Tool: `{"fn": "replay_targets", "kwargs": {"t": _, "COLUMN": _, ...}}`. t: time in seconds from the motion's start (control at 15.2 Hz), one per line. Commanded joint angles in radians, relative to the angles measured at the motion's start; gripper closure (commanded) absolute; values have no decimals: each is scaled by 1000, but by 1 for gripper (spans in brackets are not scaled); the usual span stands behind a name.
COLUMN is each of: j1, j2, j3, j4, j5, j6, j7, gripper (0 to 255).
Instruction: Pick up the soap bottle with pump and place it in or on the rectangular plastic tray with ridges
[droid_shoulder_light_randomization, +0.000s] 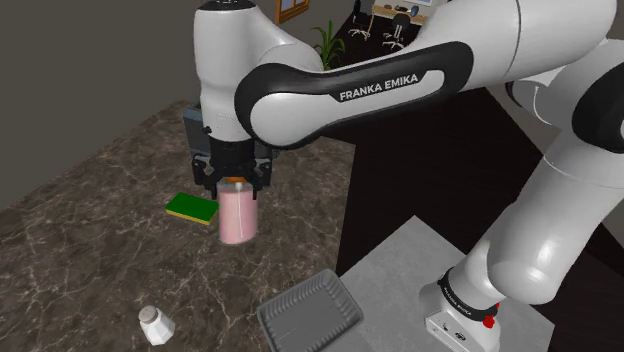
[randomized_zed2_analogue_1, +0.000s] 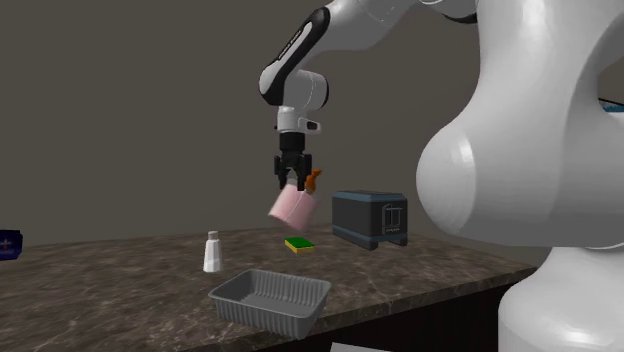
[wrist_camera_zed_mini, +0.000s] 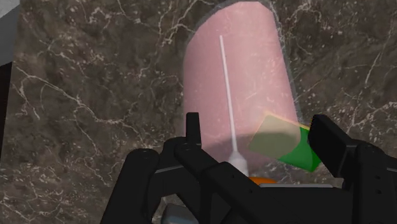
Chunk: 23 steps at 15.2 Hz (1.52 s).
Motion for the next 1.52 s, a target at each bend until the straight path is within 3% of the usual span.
{"fn": "replay_targets", "kwargs": {"t": 0.0, "j1": -7, "j2": -80, "j3": 15, "j4": -82, "j5": 47, "j6": 16, "j7": -2, "gripper": 255}}
{"fn": "replay_targets", "kwargs": {"t": 0.46, "j1": 26, "j2": -333, "j3": 45, "j4": -314, "j5": 211, "j6": 44, "j7": -7, "gripper": 255}}
{"fn": "replay_targets", "kwargs": {"t": 0.99, "j1": 140, "j2": -595, "j3": 58, "j4": -502, "j5": 381, "j6": 9, "j7": 20, "gripper": 255}}
{"fn": "replay_targets", "kwargs": {"t": 1.25, "j1": 213, "j2": -710, "j3": 68, "j4": -568, "j5": 452, "j6": -27, "j7": 58, "gripper": 255}}
{"fn": "replay_targets", "kwargs": {"t": 1.45, "j1": 219, "j2": -712, "j3": 78, "j4": -593, "j5": 460, "j6": -2, "j7": 62, "gripper": 255}}
